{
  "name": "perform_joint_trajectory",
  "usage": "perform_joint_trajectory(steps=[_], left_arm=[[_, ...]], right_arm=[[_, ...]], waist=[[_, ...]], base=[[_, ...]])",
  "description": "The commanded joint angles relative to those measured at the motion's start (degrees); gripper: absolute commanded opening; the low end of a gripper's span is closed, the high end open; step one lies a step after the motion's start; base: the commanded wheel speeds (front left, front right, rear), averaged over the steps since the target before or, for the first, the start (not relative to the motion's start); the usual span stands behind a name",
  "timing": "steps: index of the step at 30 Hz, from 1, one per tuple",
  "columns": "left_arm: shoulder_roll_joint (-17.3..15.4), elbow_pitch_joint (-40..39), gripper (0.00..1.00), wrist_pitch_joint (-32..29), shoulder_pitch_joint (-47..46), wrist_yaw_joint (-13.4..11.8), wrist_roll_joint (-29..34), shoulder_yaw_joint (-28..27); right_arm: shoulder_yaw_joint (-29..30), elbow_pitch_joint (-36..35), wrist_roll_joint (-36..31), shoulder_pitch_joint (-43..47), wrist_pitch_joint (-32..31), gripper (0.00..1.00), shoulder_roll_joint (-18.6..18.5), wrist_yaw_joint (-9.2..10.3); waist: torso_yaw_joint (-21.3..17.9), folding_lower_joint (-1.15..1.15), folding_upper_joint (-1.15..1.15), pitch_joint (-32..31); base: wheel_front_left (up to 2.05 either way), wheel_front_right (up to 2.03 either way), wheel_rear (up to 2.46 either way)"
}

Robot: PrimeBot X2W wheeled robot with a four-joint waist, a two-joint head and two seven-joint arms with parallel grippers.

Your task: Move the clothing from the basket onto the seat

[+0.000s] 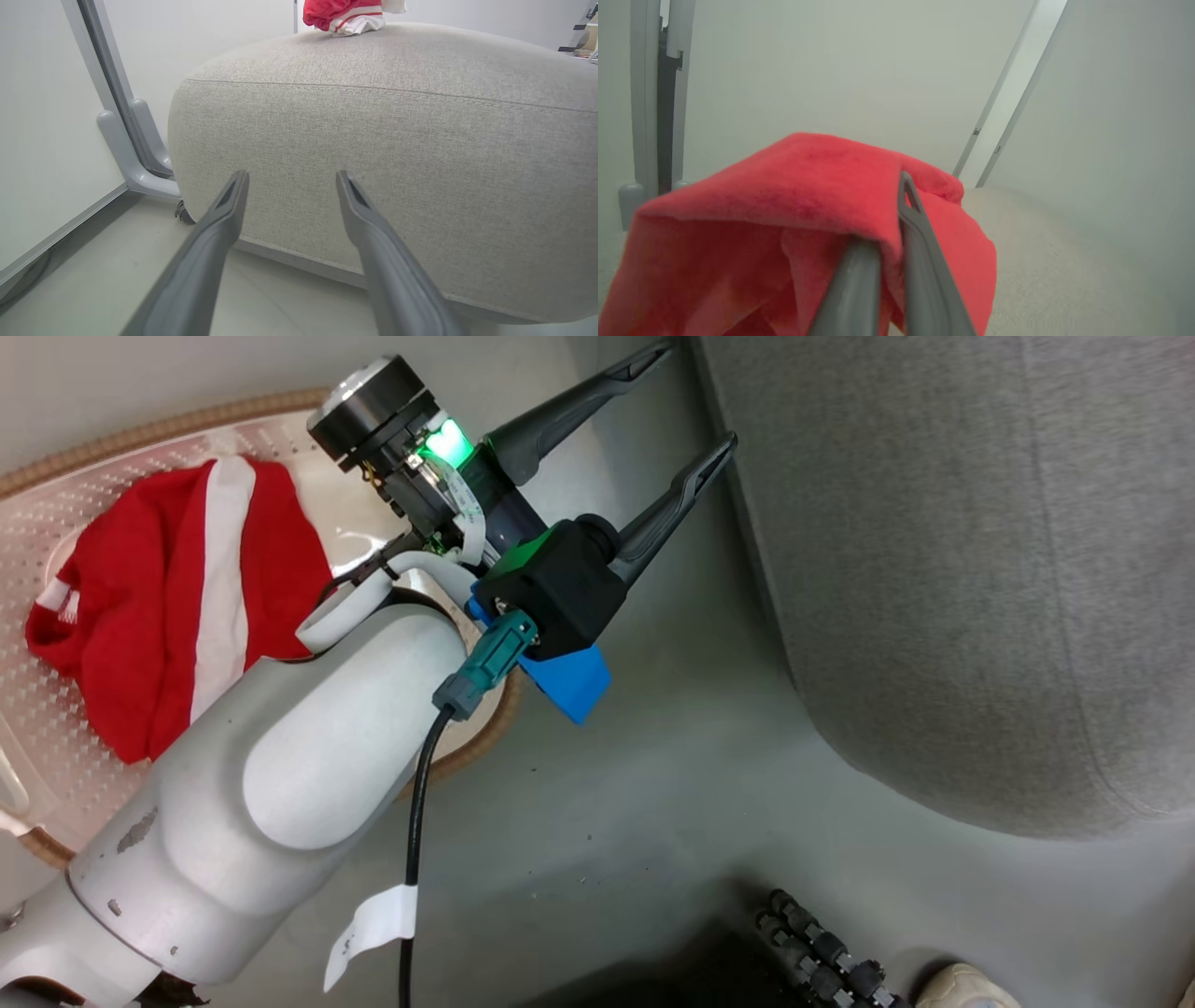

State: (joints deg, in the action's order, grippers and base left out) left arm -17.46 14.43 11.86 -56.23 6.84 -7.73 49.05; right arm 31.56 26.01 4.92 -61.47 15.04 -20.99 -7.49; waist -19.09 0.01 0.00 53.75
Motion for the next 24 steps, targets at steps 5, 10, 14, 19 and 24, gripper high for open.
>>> perform_joint_trajectory(steps=[5, 10, 14, 19, 24], left_arm=[[-0.2, -0.5, 1.00, 0.2, -0.9, -0.7, 0.1, 0.3], [0.1, -0.1, 1.00, 0.5, -0.9, -0.8, -0.1, 0.7], [0.3, 0.0, 1.00, 0.6, -1.4, -0.8, -0.2, 0.9], [0.8, 0.7, 1.00, 1.2, -1.2, -1.2, -0.7, 1.1], [1.8, 2.0, 1.00, 2.4, 0.7, -1.8, -1.5, 1.2]], right_arm=[[0.8, 4.3, -1.1, 1.1, 0.2, 0.00, 2.1, -0.01], [1.9, 6.4, -1.4, 3.4, 0.2, 0.00, 5.6, -0.01], [2.5, 7.4, -1.3, 4.7, 0.2, 0.00, 7.0, -0.01], [1.9, 7.2, -0.4, 6.8, 0.2, 1.00, 7.5, -0.01], [-0.5, 4.1, -0.2, 12.6, 0.2, 1.00, 8.0, -0.01]], waist=[[1.1, -0.01, 0.00, 1.7], [1.3, -0.01, 0.00, 1.6], [1.5, -0.01, 0.00, 1.5], [1.6, -0.01, 0.00, 0.0], [1.8, -0.01, 0.00, -3.9]], base=[[0.00, 0.00, 0.00], [0.00, 0.00, 0.00], [0.00, 0.00, 0.00], [0.00, 0.00, 0.00], [0.00, 0.00, 0.00]])
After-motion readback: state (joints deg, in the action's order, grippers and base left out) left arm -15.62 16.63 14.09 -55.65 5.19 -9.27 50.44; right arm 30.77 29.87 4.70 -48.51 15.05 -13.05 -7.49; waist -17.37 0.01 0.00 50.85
